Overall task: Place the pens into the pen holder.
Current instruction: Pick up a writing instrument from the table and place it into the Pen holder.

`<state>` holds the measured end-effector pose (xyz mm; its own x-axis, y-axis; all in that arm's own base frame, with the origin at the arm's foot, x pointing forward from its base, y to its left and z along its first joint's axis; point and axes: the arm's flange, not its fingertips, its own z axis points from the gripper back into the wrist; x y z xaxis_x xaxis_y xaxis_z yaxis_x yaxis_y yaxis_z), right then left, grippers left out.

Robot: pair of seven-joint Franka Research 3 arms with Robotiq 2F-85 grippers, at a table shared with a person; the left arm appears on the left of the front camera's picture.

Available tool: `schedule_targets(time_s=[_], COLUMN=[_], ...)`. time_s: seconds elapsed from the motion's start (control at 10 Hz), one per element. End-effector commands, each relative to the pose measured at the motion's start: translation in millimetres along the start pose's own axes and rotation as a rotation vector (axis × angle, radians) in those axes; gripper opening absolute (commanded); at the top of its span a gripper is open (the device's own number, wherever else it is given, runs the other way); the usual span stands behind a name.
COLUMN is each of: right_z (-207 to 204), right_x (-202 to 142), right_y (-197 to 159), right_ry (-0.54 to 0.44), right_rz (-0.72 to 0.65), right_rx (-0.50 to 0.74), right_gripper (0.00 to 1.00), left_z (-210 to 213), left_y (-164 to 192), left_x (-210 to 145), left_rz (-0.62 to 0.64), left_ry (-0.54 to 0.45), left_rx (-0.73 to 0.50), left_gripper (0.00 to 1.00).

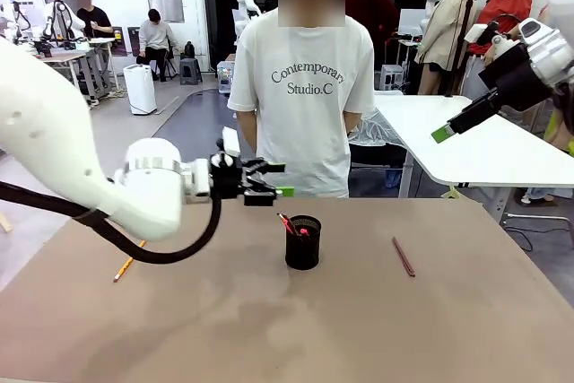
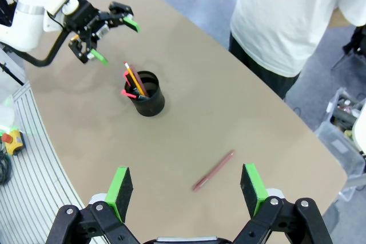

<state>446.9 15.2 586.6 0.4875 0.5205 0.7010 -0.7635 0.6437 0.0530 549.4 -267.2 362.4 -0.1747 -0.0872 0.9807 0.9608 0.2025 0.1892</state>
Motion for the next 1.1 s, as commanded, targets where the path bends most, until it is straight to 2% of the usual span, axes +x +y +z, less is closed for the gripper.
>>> schedule_targets(time_s=[0.0,0.1,0.3,0.5,0.9,1.0], right_z=[0,0,0,0,0,0], right_x=[0,0,0,0,0,0], right_y=[-1,-1,-1,-1,-1,-1], right_ry=[-0.020,-0.020,-0.020,-0.020,-0.020,-0.020], right_rz=[0.000,0.000,0.000,0.000,0.000,0.000], right_rx=[0.014,0.014,0.014,0.014,0.014,0.014], right_gripper=[1.00,1.00,1.00,1.00,1.00,1.00], left_z=[43,59,85,108,128,121], left_y=[-3,-3,5,27,31,32], left_x=[34,46,74,91,105,104], left_rz=[-0.051,-0.033,0.028,0.076,0.127,0.126], left_ry=[0.106,0.183,0.426,0.614,0.861,0.790], left_rx=[0.025,0.067,0.081,0.109,0.172,0.131], left_gripper=[1.00,1.00,1.00,1.00,1.00,1.00])
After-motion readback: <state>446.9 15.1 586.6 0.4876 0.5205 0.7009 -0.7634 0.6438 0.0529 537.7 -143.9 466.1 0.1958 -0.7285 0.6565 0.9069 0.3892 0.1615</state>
